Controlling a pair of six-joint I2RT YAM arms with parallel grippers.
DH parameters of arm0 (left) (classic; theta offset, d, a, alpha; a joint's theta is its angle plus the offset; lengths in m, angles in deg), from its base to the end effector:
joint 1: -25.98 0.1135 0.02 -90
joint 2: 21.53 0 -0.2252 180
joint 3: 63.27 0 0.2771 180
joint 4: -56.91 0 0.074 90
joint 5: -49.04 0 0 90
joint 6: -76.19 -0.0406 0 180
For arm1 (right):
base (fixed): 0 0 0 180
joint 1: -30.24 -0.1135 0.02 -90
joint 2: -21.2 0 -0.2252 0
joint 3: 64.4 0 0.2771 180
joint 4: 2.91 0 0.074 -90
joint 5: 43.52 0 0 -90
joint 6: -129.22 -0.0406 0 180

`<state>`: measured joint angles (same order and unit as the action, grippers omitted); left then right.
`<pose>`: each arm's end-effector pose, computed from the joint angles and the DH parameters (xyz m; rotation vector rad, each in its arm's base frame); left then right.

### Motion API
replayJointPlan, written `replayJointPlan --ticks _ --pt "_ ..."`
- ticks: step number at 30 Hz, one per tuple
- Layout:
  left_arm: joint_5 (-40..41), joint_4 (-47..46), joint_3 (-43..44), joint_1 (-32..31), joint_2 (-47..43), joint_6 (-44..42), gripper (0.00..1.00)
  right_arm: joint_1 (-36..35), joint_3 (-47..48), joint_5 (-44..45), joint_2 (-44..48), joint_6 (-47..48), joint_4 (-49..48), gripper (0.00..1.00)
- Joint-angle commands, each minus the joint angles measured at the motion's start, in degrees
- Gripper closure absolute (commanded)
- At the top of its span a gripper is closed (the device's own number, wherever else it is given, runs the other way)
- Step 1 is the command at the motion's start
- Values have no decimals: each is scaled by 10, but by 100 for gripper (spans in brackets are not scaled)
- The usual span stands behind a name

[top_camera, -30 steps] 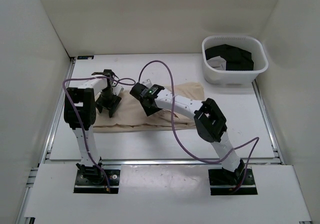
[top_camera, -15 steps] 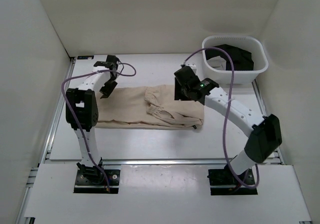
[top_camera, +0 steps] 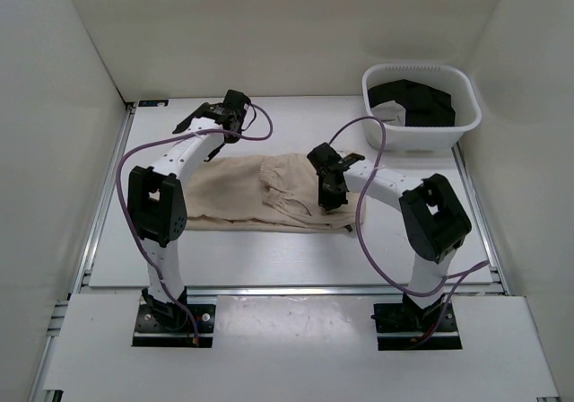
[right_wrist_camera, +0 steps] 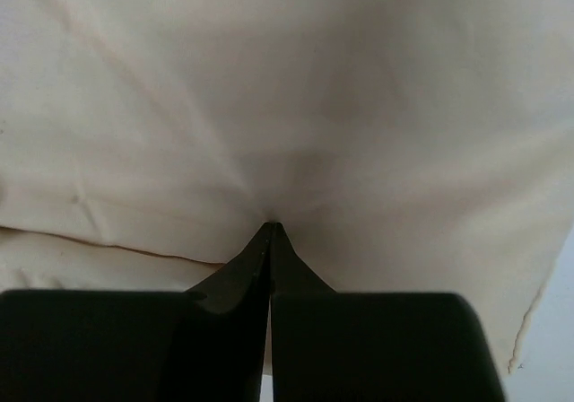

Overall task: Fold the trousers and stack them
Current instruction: Fold the trousers

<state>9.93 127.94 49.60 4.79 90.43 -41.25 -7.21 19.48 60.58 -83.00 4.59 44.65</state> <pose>0.3985 -0.1207 0.2331 0.8665 2.4402 1.2506 0.3059 0.2219 0.1306 -0.0012 2.6878 0.0403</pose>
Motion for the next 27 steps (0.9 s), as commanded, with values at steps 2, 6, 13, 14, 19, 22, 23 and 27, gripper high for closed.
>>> replayJointPlan --ticks 2,6,13,14,19,22,23,27 --pt "38 5 19 -6 -27 -6 17 6 3 -15 -15 -5 1 100" --pt "-16 19 40 -6 -27 13 14 6 25 -8 34 0 20 100" --pt "-378 48 120 -6 -18 63 13 98 24 -10 173 0 36 21" --pt "-450 40 131 -11 -11 74 13 148 -2 -37 180 0 27 19" --pt "-609 34 212 -28 76 97 10 266 -47 -180 152 32 -32 13" --pt "-623 34 240 -43 134 112 9 302 -54 -253 113 43 -76 12" --pt "-629 34 240 -43 144 112 9 302 -62 -261 101 48 -88 12" --pt "-634 34 206 -43 169 124 9 308 -74 -303 59 48 -110 11"
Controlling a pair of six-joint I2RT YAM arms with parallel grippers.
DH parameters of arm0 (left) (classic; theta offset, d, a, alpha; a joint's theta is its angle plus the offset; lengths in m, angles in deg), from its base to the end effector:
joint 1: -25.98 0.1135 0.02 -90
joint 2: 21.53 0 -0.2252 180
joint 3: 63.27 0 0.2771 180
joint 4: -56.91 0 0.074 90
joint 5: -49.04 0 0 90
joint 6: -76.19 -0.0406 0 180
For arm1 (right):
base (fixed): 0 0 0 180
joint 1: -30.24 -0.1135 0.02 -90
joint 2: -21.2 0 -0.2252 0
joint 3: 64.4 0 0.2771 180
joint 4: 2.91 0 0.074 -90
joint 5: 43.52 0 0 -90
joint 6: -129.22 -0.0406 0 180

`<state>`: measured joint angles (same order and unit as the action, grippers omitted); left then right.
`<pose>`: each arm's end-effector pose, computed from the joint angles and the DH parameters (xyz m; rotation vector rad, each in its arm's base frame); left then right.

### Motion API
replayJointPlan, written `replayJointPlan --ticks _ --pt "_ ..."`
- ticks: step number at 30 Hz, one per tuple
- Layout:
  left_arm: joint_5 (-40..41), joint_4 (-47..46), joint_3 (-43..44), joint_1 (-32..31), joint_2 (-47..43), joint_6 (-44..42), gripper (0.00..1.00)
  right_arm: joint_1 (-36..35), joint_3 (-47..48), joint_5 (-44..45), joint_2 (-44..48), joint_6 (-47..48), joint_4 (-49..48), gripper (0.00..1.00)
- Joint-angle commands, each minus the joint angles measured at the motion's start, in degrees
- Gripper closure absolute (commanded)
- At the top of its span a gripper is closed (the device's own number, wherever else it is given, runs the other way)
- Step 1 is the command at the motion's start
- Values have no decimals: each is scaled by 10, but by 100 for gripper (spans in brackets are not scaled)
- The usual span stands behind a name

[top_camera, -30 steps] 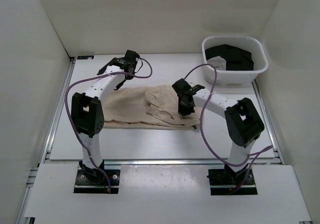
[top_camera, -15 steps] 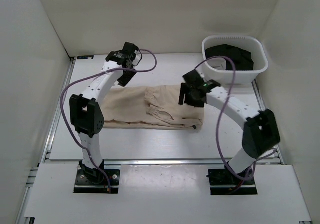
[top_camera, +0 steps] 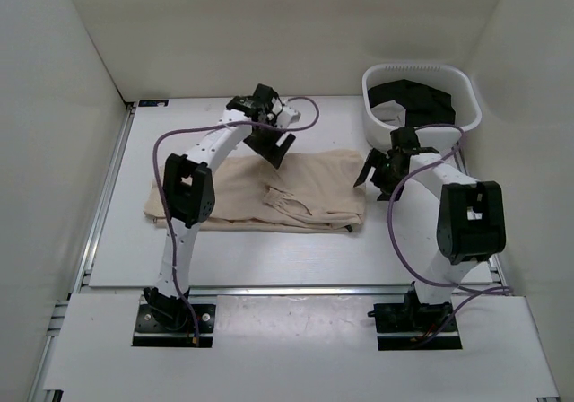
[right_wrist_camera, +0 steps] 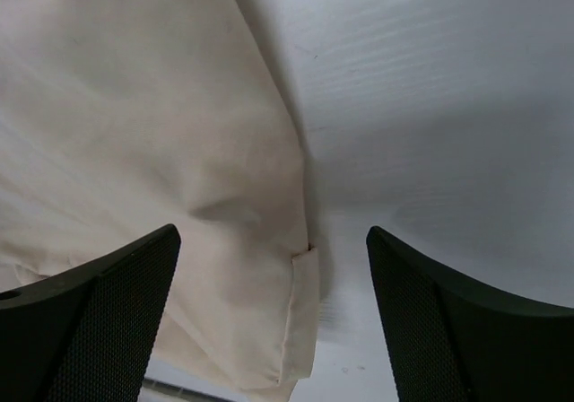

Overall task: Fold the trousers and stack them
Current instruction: Fold the trousers

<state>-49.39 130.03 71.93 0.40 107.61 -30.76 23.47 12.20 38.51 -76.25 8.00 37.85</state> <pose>0.4324 -0.2136 0.2123 1.0332 2.5417 -0.2435 0.3593 0.0483 0.1377 0.5233 2.6390 0.3986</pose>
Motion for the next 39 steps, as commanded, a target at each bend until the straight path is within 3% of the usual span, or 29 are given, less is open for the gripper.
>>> replayJointPlan --ticks 1,4,6,9,14,17,18,20,24,25,26,30,31,35,39 --pt "-41 13 -44 1 -3 26 9 1 -1 -87 -15 14 -47 11" --pt "-30 -5 -103 1 -3 32 12 1 -39 -87 -28 9 -60 11" --pt "-15 -24 -130 -5 -14 32 12 1 -46 -94 -36 4 -76 16" --pt "31 -37 -167 -17 -20 32 12 1 -54 -117 -71 4 -90 37" --pt "36 -43 -192 -22 -25 37 13 1 -40 -154 -113 -2 -104 51" --pt "47 -43 -192 -22 -25 37 13 1 -27 -172 -131 -7 -104 73" --pt "55 -43 -192 -22 -25 37 13 1 -27 -177 -131 -7 -104 88" --pt "62 -43 -185 -22 -31 37 13 6 -27 -170 -121 -7 -99 100" --pt "68 -36 -180 -22 -68 31 11 59 -42 -139 -44 4 -52 100" --pt "59 -27 -175 -22 -92 31 9 68 -27 -122 -29 14 10 100" --pt "59 -27 -175 -22 -106 24 0 84 -13 -106 -17 27 43 100" --pt "46 -13 -198 -22 -161 13 0 119 101 -15 19 119 233 100" --pt "53 -13 -216 -22 -174 13 0 125 169 6 19 131 312 100" --pt "90 -8 -265 -22 -174 16 0 130 334 94 14 177 453 100" --pt "77 -13 -303 -11 -157 29 0 84 426 150 20 171 502 100"
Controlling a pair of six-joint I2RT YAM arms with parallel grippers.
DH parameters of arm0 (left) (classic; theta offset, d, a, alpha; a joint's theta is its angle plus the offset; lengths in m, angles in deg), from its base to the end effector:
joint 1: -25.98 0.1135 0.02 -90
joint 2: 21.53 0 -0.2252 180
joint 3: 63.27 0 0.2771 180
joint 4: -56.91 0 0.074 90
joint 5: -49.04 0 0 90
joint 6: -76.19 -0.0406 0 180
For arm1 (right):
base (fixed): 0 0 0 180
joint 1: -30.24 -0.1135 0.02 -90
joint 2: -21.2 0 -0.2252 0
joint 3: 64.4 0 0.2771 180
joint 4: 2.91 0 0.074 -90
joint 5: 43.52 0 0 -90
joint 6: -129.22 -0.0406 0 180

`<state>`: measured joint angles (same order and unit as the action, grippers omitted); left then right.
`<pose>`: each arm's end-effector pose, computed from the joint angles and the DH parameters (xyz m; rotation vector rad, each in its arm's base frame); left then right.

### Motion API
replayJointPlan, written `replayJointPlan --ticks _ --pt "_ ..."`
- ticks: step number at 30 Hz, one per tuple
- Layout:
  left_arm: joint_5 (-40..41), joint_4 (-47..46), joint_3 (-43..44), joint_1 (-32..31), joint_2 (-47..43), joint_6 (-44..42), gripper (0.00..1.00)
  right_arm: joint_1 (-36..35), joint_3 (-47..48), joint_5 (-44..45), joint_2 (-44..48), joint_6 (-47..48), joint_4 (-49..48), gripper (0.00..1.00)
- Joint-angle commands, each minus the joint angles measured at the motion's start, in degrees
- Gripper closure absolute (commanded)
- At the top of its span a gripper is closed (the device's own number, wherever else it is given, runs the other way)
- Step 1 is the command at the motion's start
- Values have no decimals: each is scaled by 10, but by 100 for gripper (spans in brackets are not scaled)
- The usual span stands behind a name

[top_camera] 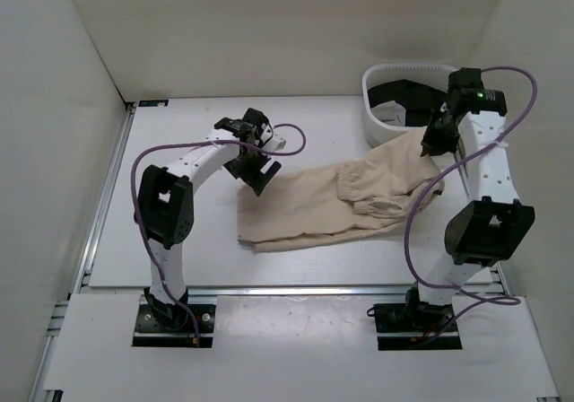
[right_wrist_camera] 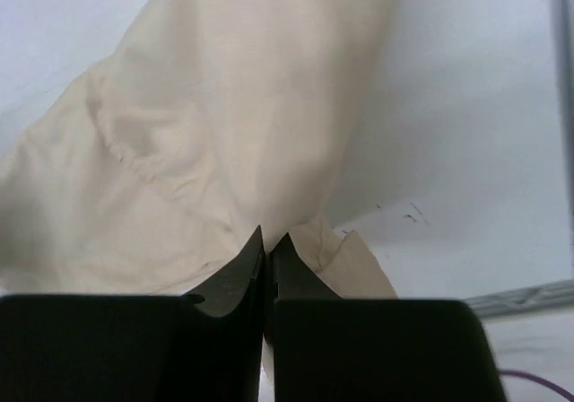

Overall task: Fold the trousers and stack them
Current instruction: Fold the trousers

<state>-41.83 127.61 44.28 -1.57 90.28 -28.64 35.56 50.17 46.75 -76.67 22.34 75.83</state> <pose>0.3630 -0.1901 0.1913 1.0443 2.6858 -0.0639 0.3684 -0.0345 0.3150 0.5127 2.6050 0.0603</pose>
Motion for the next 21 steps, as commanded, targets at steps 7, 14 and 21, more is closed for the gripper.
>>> replayJointPlan --ticks 7,14,21 --pt "-87 11 -32 9 62 2 0 -328 108 170 -70 -23 187 100" --pt "-83 -53 -133 63 71 2 49 -493 286 185 -174 -61 181 100" --pt "-121 -86 -145 74 83 -20 78 -528 255 78 -173 -55 66 100"
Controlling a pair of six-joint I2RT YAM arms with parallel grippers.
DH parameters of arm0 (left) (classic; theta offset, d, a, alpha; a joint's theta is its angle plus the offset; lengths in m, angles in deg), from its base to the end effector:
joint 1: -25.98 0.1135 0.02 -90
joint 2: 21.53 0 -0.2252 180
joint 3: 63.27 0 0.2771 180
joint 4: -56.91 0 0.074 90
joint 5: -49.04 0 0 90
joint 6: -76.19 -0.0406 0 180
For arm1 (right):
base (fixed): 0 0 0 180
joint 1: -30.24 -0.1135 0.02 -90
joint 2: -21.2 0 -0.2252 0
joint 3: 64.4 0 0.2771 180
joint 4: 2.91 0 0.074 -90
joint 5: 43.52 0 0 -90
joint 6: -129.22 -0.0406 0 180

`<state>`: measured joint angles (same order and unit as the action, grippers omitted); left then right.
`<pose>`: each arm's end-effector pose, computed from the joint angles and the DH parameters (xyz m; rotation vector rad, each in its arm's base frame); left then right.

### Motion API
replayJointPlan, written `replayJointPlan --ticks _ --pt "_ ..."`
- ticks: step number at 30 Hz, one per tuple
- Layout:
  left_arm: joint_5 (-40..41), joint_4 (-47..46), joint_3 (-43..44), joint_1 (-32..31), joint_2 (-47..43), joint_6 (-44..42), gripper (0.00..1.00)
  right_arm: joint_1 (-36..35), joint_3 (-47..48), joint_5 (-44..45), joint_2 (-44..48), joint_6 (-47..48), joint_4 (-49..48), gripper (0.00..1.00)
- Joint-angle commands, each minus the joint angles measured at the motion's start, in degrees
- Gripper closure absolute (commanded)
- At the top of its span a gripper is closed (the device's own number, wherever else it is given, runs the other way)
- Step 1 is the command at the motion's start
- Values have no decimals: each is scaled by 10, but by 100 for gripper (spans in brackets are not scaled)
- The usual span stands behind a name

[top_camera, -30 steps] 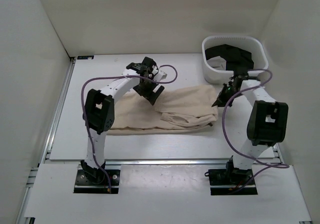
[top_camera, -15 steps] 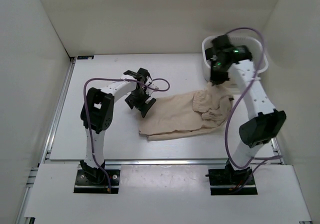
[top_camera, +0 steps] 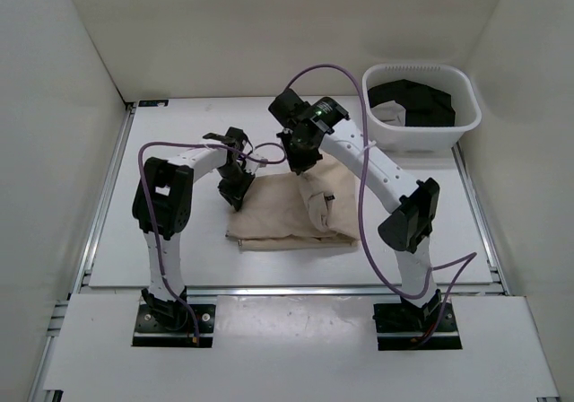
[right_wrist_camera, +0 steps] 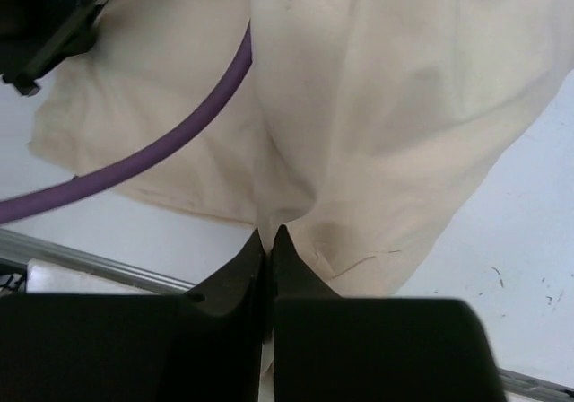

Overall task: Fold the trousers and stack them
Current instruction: Fold the trousers

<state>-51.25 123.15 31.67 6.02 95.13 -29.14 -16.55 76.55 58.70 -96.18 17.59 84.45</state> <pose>0.3571 -0.1374 0.0983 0.9446 2.9533 -0.2812 0.2991 0.3059 0.3223 -0.5115 2.5948 0.1120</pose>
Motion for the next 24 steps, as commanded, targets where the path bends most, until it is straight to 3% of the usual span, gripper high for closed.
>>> replayJointPlan --ticks 1,2,6,14,16,20,22,24 --pt "-32 -42 -12 4 35 -15 81 -14 -9 -62 15 -2 -27 100" --pt "-39 -36 -5 4 42 -20 86 -27 1 -70 8 -2 -27 100" --pt "-27 -30 7 9 36 -20 86 -47 54 -120 -27 -22 -81 100" --pt "-16 -20 33 20 22 -15 86 -59 -7 -172 -45 -50 -159 100" --pt "11 -14 59 32 31 2 81 -65 -36 -178 -51 -56 -191 100" --pt "18 1 92 65 33 24 60 -70 -42 -169 -73 -51 -207 100" --pt "6 1 92 77 25 24 60 -75 -57 -169 -73 -51 -224 100" --pt "1 1 85 77 25 24 69 -75 -70 -169 -79 -57 -253 100"
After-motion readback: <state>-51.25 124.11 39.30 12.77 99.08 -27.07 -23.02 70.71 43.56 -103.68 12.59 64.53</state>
